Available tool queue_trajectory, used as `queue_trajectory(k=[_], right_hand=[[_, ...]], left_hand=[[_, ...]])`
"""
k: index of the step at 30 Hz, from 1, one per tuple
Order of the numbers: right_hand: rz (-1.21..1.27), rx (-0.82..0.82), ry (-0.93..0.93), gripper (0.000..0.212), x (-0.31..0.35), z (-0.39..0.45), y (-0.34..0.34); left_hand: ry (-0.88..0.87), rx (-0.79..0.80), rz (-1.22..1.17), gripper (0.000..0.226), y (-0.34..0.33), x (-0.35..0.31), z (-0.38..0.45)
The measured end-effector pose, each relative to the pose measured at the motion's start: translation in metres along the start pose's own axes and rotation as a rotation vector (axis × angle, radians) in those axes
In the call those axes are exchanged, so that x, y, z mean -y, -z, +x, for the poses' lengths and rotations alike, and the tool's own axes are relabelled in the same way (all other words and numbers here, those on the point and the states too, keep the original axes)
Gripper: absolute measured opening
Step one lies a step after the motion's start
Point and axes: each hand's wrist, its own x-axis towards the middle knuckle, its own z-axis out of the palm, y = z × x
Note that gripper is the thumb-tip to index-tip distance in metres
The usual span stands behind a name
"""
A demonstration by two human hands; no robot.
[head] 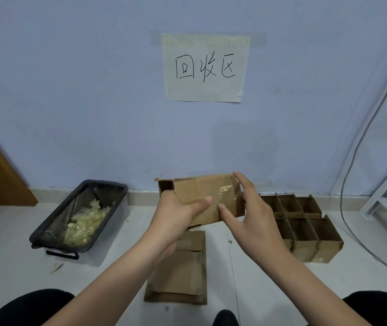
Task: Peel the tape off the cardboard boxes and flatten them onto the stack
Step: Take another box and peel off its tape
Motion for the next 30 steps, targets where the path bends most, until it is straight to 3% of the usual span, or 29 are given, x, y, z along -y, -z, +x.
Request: queue_trajectory(k=[12, 19, 25, 30], right_hand=[[-0.028, 0.0, -0.045, 0.067, 0.002, -0.003, -0.005], [-0.081, -0.072, -0.014, 0.041, -0.002, 0.004, -0.003], [0.021, 0.017, 0.004, 0.047, 0.001, -0.002, 0.008], [-0.039, -0.09, 0.064, 0.018, -0.005, 0.001, 0.002]], left_hand=[[-0.024, -0.013, 0.034, 0.013, -0.006, 0.009, -0.004], [-0.034, -0.029, 0.074, 0.011, -0.01, 0.006, -0.008], [-0.018, -0.013, 0.026, 0.041, -0.006, 0.003, -0.006], [0.019, 0.001, -0.016, 0.022, -0.003, 0.004, -0.003]])
